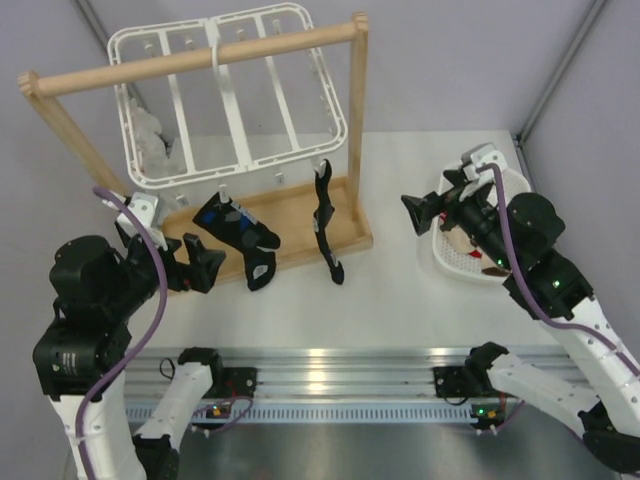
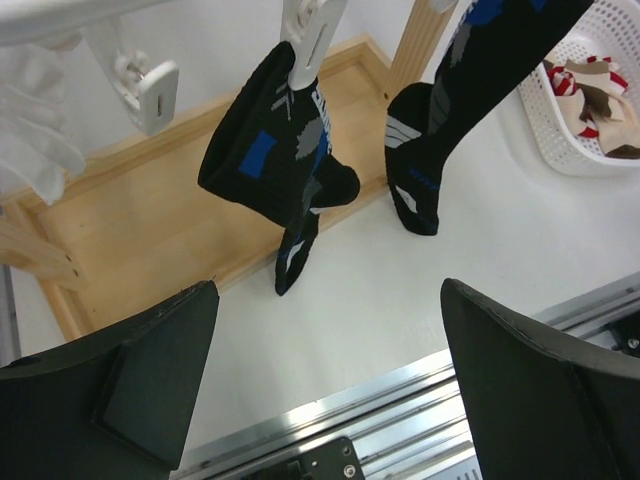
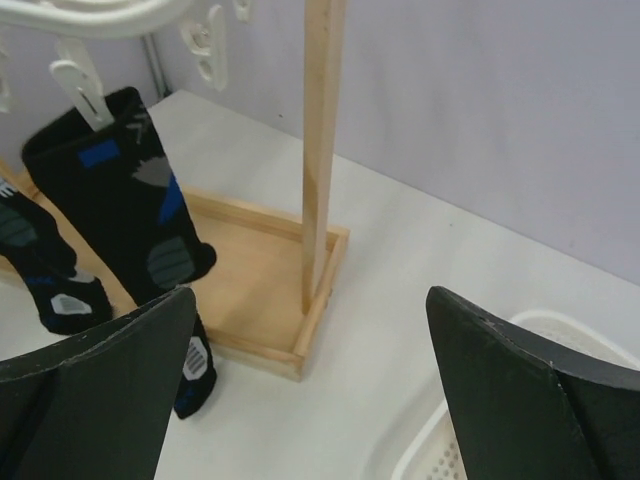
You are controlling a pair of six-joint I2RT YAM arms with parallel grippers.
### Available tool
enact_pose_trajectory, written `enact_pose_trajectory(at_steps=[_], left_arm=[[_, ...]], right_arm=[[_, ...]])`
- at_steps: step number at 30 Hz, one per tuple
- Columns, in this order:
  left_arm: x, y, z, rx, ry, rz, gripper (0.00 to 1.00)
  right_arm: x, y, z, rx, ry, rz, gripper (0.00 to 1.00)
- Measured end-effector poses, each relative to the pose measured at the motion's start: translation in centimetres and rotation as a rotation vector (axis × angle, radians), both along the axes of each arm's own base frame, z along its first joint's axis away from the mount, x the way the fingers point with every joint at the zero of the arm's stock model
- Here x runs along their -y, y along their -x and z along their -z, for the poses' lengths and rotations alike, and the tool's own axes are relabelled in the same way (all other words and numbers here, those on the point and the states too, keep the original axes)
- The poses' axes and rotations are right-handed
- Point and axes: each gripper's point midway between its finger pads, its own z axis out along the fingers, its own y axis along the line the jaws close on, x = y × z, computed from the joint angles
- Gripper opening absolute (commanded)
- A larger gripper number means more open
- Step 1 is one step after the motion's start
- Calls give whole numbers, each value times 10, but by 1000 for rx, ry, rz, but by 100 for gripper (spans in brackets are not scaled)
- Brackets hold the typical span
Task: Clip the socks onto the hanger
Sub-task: Reset both arms
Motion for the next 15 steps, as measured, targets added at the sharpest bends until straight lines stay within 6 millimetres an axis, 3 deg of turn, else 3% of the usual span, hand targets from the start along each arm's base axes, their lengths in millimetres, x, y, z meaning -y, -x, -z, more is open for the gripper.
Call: enact_pose_trajectory(at_steps=[7,15], left_arm=[[-12,5,9,5,-18,-67,98],[-18,12,12,25,-20,-114,98]], right_arm=[[29,5,26,-16,19,66,100],[38,13,26,0,9,69,100]])
